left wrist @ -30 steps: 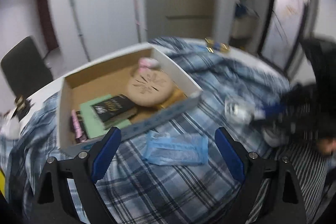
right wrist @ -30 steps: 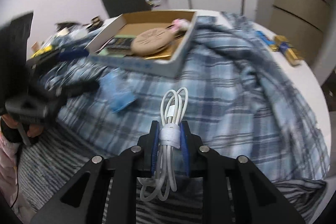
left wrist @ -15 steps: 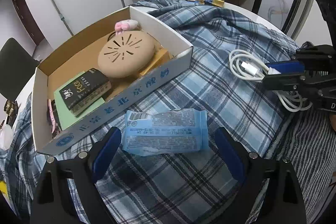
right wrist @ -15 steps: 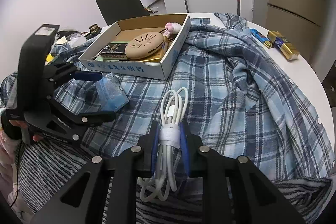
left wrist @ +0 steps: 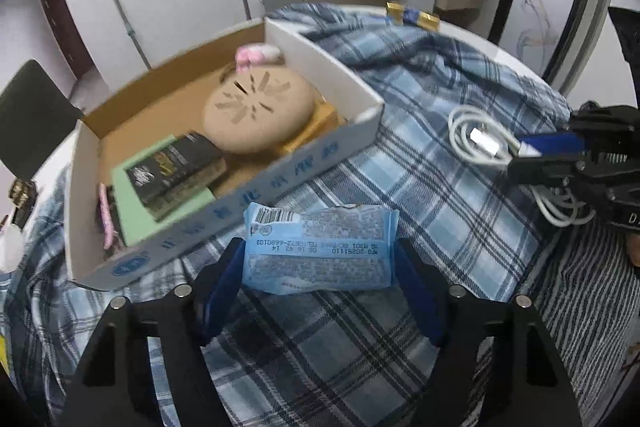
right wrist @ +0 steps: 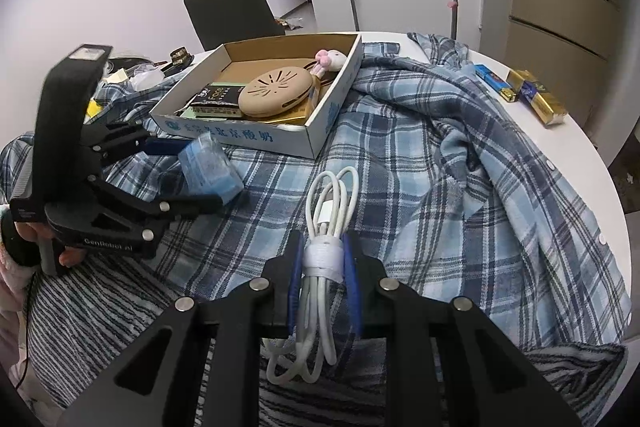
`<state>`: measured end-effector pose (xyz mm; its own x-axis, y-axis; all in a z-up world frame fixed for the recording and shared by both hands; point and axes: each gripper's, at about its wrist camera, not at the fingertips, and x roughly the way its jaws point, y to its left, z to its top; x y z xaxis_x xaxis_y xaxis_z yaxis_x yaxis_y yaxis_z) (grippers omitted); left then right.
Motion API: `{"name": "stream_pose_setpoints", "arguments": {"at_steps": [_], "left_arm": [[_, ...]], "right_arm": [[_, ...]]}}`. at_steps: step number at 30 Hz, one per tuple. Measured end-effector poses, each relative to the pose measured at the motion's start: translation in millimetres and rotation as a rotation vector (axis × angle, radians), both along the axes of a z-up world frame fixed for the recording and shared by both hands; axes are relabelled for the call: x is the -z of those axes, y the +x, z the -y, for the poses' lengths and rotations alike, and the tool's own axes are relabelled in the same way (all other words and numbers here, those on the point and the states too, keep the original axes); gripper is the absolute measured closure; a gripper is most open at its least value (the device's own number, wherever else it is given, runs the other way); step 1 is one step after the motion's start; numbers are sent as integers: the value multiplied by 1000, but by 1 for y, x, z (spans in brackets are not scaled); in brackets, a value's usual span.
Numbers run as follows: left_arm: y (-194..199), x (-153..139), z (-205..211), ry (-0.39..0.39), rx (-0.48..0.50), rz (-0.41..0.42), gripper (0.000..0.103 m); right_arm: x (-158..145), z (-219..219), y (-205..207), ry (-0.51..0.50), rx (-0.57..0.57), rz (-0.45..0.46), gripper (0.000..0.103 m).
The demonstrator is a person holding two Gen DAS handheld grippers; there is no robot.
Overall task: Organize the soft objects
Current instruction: 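Grasp the blue wrapped packet with the left gripper while right holds the cable, then lift the cable and packet over the box and release the cable inside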
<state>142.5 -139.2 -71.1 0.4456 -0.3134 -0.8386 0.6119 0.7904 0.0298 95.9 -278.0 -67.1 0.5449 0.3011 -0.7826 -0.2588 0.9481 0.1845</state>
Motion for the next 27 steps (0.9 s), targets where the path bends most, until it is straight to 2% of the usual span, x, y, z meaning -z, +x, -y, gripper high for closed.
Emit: {"name": "stream_pose_setpoints", "arguments": {"at_steps": [4, 9, 11, 16, 20, 21, 27], "left_arm": [[-9, -13, -6, -35, -3, 47, 31], [-29, -37, -18, -93, -55, 155, 32], [-41, -51, -24, -120, -126, 232, 32], [-68, -86, -38, -208, -202, 396, 32], [-81, -110, -49, -270, -258, 546, 32], [-85, -116, -54, -296, -280, 599, 32], [-76, -140, -68, -410, -391, 787, 32]], "right_arm": [[-3, 0, -2, -6, 4, 18, 84], [-18, -2, -9, -12, -6, 91, 84], [-24, -5, -9, -3, -19, 90, 84], [-45, -17, -13, -16, -40, 169, 84], [-67, -26, -8, 32, -59, 221, 84], [-76, -30, -5, 36, -58, 249, 84], [-121, -49, 10, 81, -40, 398, 84]]}}
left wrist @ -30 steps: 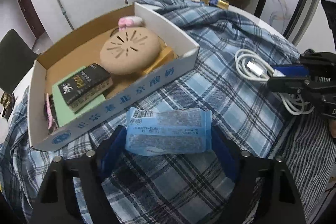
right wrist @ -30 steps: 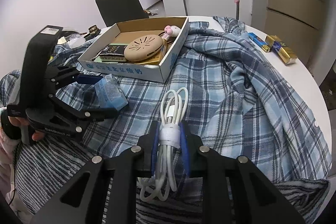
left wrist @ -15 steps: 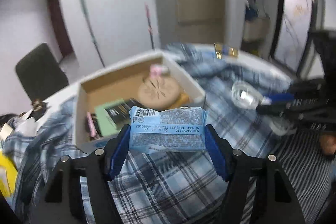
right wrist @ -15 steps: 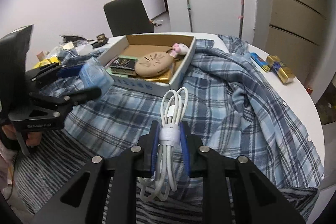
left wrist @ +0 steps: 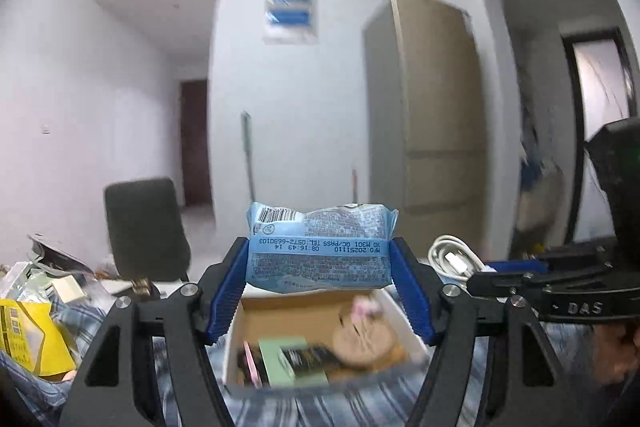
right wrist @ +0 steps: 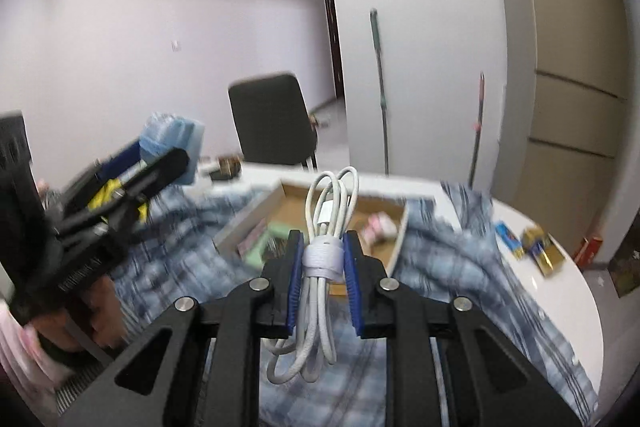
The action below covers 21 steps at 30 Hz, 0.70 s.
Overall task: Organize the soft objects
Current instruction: 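Lift the cable and packet over the box and release the cable inside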
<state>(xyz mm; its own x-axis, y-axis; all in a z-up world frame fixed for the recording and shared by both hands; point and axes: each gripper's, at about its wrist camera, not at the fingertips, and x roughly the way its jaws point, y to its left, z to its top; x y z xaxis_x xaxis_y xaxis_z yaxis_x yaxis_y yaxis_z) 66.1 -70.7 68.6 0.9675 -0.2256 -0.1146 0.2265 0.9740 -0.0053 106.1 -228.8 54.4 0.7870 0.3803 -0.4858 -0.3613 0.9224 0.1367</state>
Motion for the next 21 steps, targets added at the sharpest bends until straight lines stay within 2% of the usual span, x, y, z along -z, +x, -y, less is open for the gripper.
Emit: {"name": "stream_pose_setpoints", "arguments": {"at_steps": [4, 7, 14, 16, 21], "left_arm": [[16, -5, -4, -21, -31, 89, 32], [29, -1, -6, -7, -39, 123, 32], [61, 34, -24, -18, -65, 57, 32], [72, 43, -28, -8, -71, 22, 32], [89, 55, -36, -14, -89, -33, 31]], "right_arm": [[-14, -13, 18, -9, 37, 94, 84], [-13, -18, 37, -4, 72, 115, 84], [19, -17, 70, -10, 146, 124, 84], [35, -18, 83, -53, 176, 80, 84], [73, -13, 110, -83, 180, -59, 84]]}}
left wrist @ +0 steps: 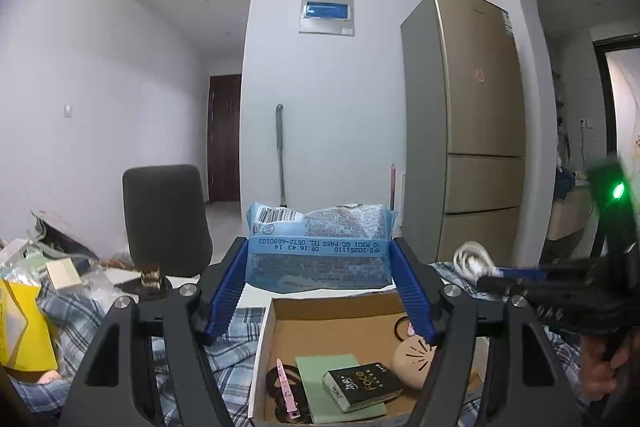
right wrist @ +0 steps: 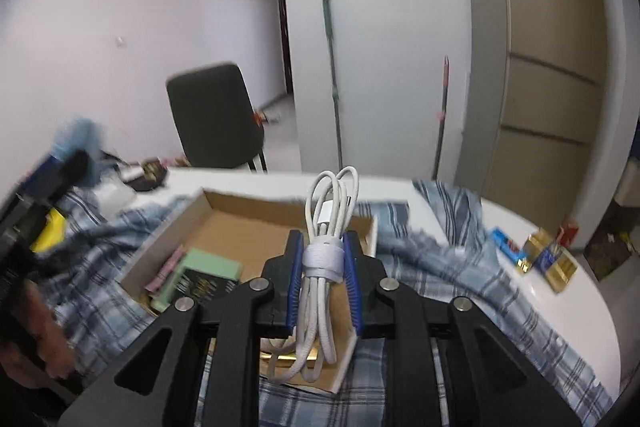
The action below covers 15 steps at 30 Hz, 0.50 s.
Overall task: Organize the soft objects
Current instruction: 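Lift the cable and packet over the box and release the cable inside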
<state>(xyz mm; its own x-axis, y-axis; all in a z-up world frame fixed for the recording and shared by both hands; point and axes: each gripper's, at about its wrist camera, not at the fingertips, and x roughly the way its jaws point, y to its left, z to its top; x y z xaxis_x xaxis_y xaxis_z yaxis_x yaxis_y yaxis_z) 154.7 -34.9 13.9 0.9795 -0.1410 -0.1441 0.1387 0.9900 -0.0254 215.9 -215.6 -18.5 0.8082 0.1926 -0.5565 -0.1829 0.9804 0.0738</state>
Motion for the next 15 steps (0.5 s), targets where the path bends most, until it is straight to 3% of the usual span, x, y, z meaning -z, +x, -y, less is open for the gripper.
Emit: {"name": "stream_pose_setpoints", "arguments": {"at_steps": [9, 15], "left_arm": [[5, 6, -4, -3, -4, -35, 31], [8, 9, -6, -18, -15, -57, 16]], "right_arm": [[38, 1, 16, -26, 6, -132, 84], [53, -2, 25, -26, -15, -197, 84]]}}
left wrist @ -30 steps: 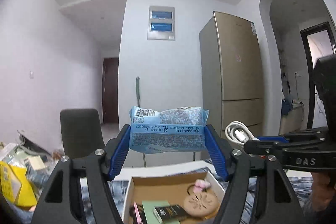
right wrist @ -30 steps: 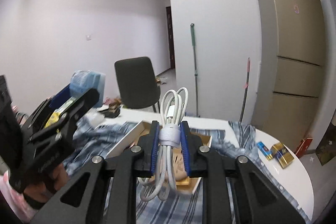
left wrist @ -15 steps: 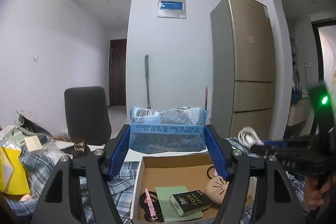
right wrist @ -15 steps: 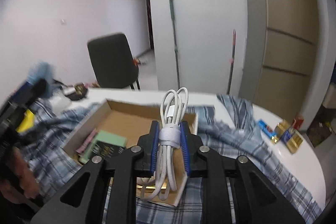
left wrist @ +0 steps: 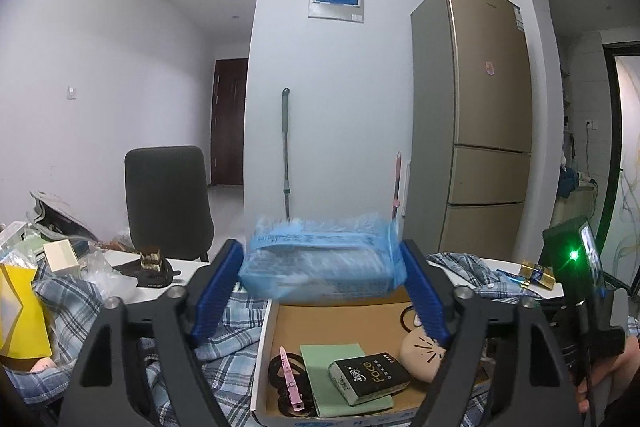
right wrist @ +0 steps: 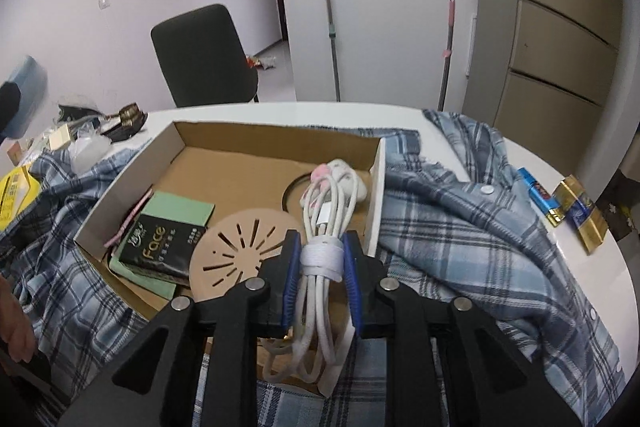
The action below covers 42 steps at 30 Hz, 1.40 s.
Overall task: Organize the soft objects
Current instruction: 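Lift the cable and packet over the box and release the cable inside, then lower the blue packet into the box with the left gripper and open it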
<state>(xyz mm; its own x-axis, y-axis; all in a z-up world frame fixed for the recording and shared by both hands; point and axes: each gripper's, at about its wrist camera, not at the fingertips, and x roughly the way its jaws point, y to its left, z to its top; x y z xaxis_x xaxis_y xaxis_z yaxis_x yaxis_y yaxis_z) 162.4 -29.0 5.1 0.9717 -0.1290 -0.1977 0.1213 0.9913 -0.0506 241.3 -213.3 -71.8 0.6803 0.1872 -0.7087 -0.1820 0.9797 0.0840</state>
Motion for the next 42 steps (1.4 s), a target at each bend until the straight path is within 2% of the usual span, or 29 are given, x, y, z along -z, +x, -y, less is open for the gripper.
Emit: {"name": "stream_pose_setpoints", "arguments": {"at_steps": [4, 6, 8, 9, 11, 13, 17, 20, 22, 23, 25, 29, 30, 33, 38, 42], "left_arm": [[6, 5, 1, 6, 7, -42, 14], [8, 7, 1, 1, 11, -56, 11], [9, 7, -1, -11, 4, -57, 0], [8, 6, -2, -19, -1, -48, 0], [5, 4, -4, -21, -15, -29, 0], [2, 2, -5, -23, -22, -14, 0], [-6, -10, -6, -28, -26, 18, 0], [-21, -25, -2, 5, -20, 76, 0], [-26, -32, 0, 23, -8, 75, 0], [-27, -34, 1, 30, 0, 53, 0], [-25, -32, 0, 46, 13, -42, 0], [-11, -10, -6, 91, -34, -324, 0], [-10, -3, -9, 86, -40, -369, 0], [-5, 19, -15, 87, -61, -479, 0], [13, 50, -16, 68, -5, -664, 0], [24, 64, -9, 88, 43, -747, 0]], "right_arm": [[3, 1, 0, 3, 1, -9, 77], [2, 1, 1, 15, -11, -12, 71], [2, -1, 0, 28, -33, -13, 56], [0, -3, -1, 27, -38, -7, 52], [-5, -6, -5, 7, -33, 25, 38], [-15, -4, -11, 8, -22, 78, 31], [-40, 9, -22, 70, 4, 144, 23], [-63, 11, -36, 52, 12, 227, 21], [-75, 11, -44, 42, 10, 266, 19], [-80, 10, -47, 48, 4, 271, 19], [-86, 8, -54, 60, -25, 262, 19], [-88, 0, -73, 12, -68, 273, 18], [-87, -1, -77, 6, -76, 275, 18], [-81, -3, -84, 15, -87, 263, 16], [-65, -8, -82, -1, -89, 249, 16], [-54, -9, -78, 1, -97, 223, 16]]}}
